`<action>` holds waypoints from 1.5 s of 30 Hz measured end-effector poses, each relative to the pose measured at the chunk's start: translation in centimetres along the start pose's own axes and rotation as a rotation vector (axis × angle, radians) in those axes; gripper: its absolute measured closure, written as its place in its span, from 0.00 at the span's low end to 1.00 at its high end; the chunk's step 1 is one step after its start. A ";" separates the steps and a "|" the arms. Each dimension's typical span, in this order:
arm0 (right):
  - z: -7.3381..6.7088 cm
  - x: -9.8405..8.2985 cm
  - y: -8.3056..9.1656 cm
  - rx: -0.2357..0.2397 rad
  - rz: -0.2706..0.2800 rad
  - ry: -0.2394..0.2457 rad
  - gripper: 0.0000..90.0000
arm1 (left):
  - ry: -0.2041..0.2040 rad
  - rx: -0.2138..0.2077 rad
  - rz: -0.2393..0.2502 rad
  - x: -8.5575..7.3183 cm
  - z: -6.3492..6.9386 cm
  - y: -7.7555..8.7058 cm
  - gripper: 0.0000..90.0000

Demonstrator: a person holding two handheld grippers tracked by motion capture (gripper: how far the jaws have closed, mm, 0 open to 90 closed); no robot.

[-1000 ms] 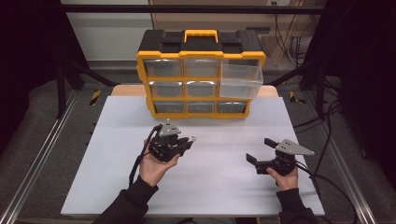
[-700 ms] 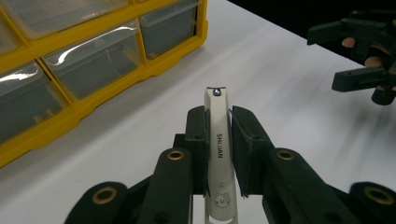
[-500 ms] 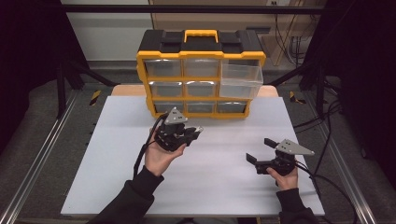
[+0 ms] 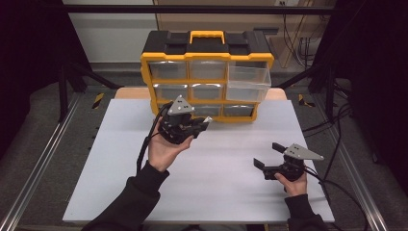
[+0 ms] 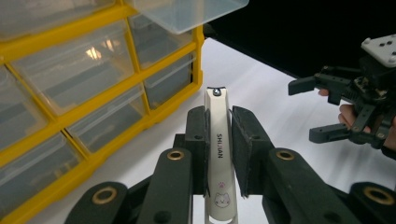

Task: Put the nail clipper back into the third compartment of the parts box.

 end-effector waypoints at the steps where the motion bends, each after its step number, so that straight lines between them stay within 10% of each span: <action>1: 0.0 0.0 0.0 0.001 0.000 -0.001 0.01 | -0.002 0.000 0.003 0.2 0.0 0.0 0.86; 45: 0.1 0.2 0.2 0.004 0.008 -0.009 0.01 | -0.053 -0.003 0.107 10.0 0.3 -0.7 0.86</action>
Point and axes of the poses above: each handheld gripper's, and its own axes: y roughly backward along the jaws, x roughly out of its top, z roughly to its right, the point moved 5 cm from there along -y, roughly forward along the jaws, and after that the axes turned 8 degrees about -x, right-handed, at the moved point
